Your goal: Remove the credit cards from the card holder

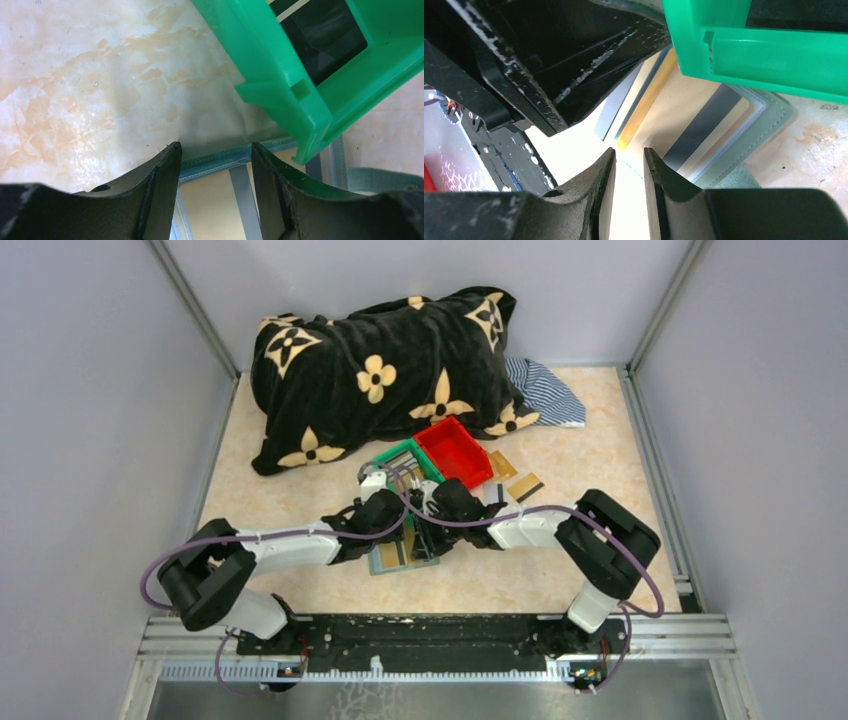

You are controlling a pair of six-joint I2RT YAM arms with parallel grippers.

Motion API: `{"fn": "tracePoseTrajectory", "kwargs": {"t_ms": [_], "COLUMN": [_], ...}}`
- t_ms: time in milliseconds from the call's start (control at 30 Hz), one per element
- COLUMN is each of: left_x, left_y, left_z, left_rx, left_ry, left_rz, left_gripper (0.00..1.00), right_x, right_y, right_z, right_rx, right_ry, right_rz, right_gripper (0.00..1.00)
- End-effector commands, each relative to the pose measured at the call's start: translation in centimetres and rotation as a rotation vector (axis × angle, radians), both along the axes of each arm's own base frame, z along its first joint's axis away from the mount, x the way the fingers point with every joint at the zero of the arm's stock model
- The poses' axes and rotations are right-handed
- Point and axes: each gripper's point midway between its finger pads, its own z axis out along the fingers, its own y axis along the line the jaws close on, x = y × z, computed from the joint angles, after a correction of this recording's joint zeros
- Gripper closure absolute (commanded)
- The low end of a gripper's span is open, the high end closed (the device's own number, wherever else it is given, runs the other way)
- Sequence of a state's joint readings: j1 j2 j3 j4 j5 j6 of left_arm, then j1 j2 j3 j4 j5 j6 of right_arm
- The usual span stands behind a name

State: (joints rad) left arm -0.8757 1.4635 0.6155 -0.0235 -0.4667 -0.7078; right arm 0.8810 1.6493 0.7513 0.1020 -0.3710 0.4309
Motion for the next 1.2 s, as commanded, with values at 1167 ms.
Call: {"fn": "tracePoseTrajectory", "kwargs": {"t_ms": [1167], "left_x": [-10.0], "left_y": [5.0], "left_z": [-2.5], "left_rx": [-0.181], "left_ry": [0.178], "left_rz": [0.082], "left_gripper": [0.43], "right_x": [0.4], "right_y": [3.5], "right_z": [1.3], "right_rx": [0.139], "right_ry": [0.031], "right_rz": [0.166], "right_gripper": [0.54]}}
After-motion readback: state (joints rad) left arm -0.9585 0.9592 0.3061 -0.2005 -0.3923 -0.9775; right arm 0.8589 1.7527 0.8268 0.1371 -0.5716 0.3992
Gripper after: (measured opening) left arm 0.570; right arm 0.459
